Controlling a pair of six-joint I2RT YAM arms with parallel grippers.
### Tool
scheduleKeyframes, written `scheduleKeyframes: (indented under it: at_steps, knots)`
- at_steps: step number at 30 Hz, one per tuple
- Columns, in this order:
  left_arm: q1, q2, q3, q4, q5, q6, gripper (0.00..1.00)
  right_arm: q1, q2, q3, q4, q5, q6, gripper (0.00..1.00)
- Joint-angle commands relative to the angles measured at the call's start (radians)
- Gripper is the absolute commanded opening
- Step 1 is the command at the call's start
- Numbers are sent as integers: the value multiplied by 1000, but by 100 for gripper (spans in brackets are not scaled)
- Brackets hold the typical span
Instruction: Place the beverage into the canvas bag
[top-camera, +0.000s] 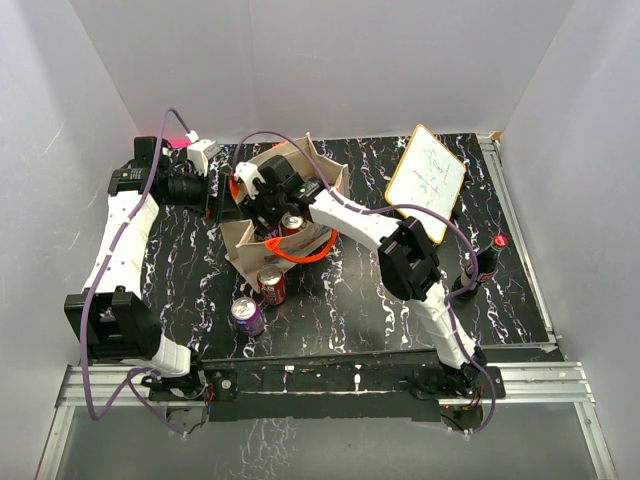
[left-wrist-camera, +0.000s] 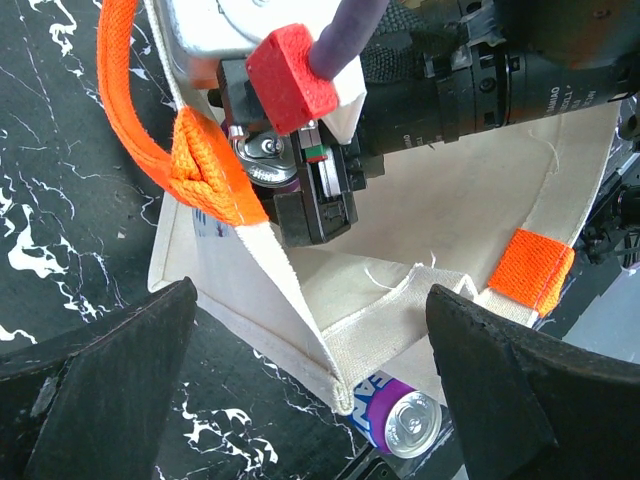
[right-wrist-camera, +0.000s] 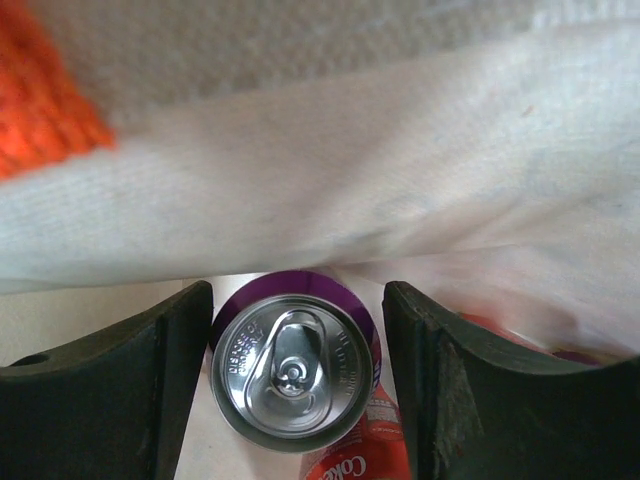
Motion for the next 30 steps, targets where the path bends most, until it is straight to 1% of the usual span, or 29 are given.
scheduleKeyframes:
  at_steps: [1,9,19,25,30]
  knots:
    - [7,-37,28,6,43,1,97,-21,-63,23,46,-12,-9,72]
    - [12,-42,48,25,49,-30,97,-25,-97,33,49,-71,10,76]
    - [29,-62,80,50,38,-71,97,-30,-148,24,53,-87,24,78]
    - [39,-85,103,61,-7,-97,97,-34,-197,-17,54,-83,16,79]
    - [53,-120,109,39,-57,-89,97,-38,-261,-60,54,-69,-7,79]
